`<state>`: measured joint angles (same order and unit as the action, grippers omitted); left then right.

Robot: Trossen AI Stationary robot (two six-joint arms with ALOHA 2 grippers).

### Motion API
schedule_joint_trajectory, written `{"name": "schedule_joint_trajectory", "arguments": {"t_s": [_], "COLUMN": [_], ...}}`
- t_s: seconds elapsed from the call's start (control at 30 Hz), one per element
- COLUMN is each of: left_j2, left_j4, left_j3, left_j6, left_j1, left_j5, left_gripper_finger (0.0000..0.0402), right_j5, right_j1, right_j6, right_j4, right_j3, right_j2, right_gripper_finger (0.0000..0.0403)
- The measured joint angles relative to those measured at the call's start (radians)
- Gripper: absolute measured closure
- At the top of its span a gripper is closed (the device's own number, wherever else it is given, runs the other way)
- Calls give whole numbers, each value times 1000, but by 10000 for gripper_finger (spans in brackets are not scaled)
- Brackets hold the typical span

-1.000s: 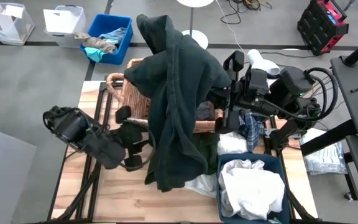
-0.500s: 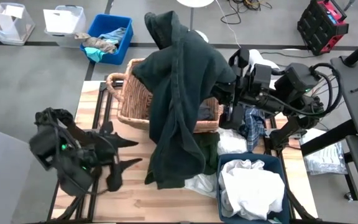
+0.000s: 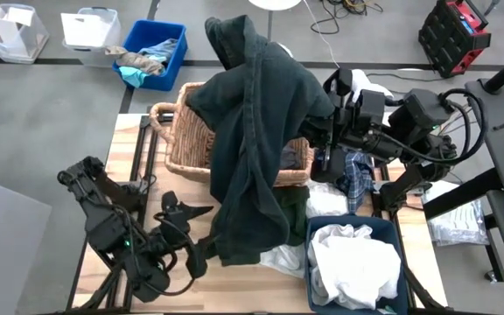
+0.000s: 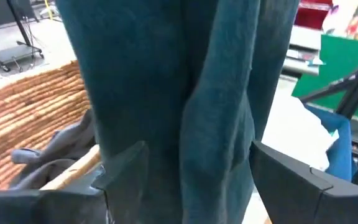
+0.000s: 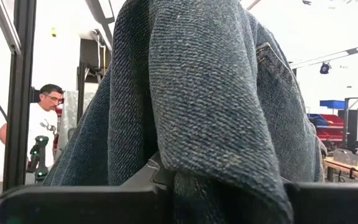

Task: Sort clothes
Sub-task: Put the dark blue jeans into the brown laundry basket

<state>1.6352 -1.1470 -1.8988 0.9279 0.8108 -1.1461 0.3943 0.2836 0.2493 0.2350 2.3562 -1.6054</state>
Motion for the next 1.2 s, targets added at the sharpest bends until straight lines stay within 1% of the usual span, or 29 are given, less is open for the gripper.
{"name": "schedule_joint_trajectory", "arguments": {"t_s": [0.1,0.13,0.27,0.3,0.43,0.63,0.8,0.87,0.97,1.1,1.2], "left_j2": [-5,-8,-12,-13,-24,-44,-52,-54,-54,-54,-54], "left_j4": [31,32,17,6,-29,-28,-22,-5,62,213,308], "left_j3": [57,76,152,168,226,304,300,284,259,226,217], "left_j6": [44,70,174,196,255,258,182,124,0,-221,-344], "left_j1": [5,6,-1,-9,-53,-115,-131,-135,-146,-166,-185], "left_j5": [-29,-59,-229,-250,-255,-253,-247,-223,-157,-38,1], "left_gripper_finger": [145,145,145,145,145,147,151,154,161,169,174], "right_j5": [0,0,0,0,0,0,0,-2,-20,-67,-84], "right_j1": [0,0,0,0,0,0,0,0,0,0,0], "right_j6": [-2,-4,-14,-15,-26,-24,-25,-31,-51,-99,-104], "right_j4": [10,14,25,25,29,43,49,49,48,46,43], "right_j3": [0,0,0,0,0,0,0,0,0,0,0], "right_j2": [0,0,0,0,0,0,0,0,0,0,0], "right_gripper_finger": [350,350,350,350,350,350,350,350,350,350,350]}}
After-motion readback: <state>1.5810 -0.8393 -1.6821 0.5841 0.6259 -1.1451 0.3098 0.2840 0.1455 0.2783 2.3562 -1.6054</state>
